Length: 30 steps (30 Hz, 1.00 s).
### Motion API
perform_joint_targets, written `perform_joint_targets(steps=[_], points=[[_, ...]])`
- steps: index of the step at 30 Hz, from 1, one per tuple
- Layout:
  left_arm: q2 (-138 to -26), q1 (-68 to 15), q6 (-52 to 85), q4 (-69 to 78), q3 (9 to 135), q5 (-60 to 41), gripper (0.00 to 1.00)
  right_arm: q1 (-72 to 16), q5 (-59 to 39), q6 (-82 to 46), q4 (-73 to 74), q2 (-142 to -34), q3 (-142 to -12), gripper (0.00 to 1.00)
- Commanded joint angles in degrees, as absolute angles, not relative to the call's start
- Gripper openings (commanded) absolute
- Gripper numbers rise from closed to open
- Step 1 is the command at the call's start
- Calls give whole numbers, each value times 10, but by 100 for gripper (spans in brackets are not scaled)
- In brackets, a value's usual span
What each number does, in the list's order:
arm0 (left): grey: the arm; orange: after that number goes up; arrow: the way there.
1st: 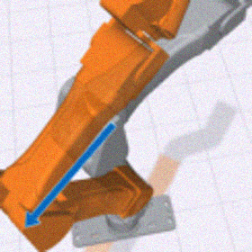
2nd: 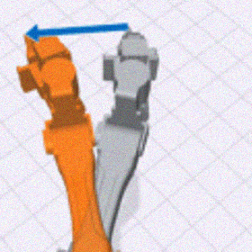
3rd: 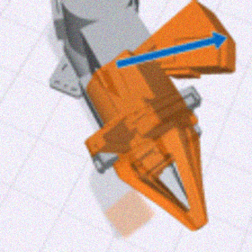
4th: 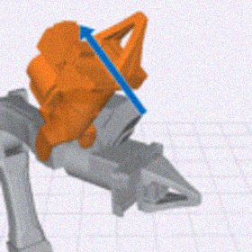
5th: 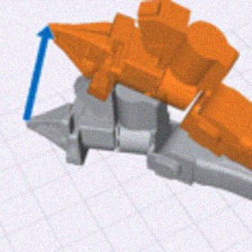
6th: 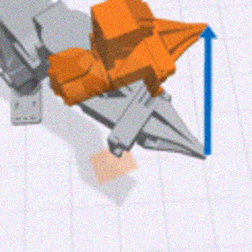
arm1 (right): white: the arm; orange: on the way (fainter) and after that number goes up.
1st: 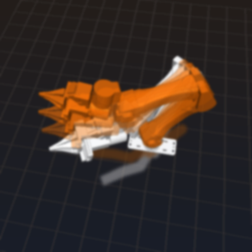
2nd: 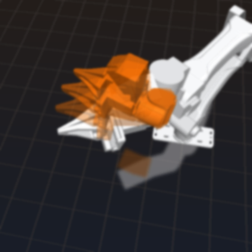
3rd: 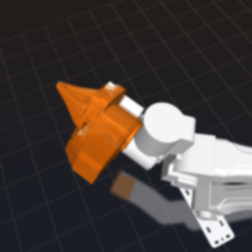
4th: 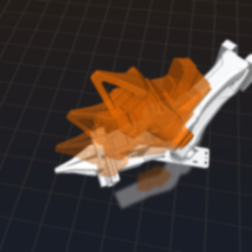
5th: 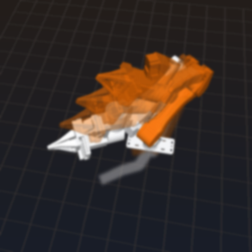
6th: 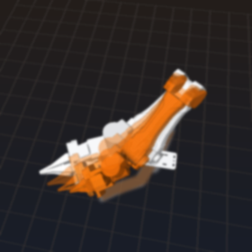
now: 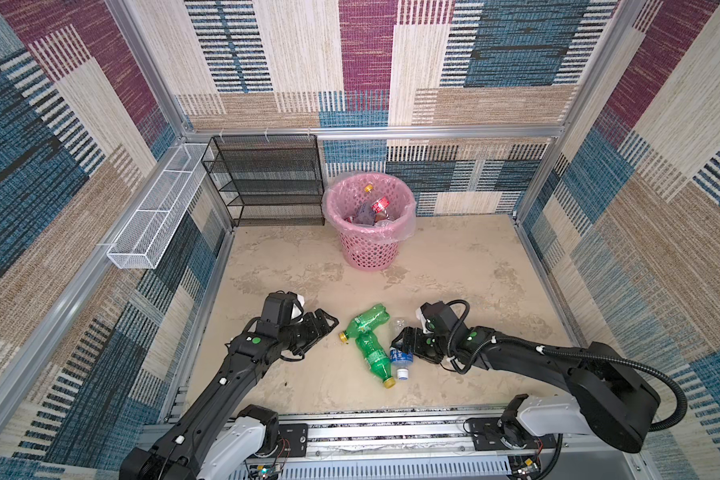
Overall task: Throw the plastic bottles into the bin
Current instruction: 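Lower the right gripper and close it around the blue-label water bottle, then lift the blue-label water bottle with the right gripper and drop it into the pink bin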
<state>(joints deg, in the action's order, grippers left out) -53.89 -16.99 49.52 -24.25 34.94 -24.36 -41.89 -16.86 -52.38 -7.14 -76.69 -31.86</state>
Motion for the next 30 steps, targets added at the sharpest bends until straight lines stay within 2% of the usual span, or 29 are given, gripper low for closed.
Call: perform_joint_targets(steps=[1,16,30], points=[[-539,-169,496,-233,351,-254,83,-420,-160,-525,-53,-769,-318,82],[-534,-169,494,-241,349,-249,83,-420,-157,-531,-40,-767,-304,70],[-539,-170,497,-241,350,-247,83,-420,-149,-531,-40,-753,-294,67]])
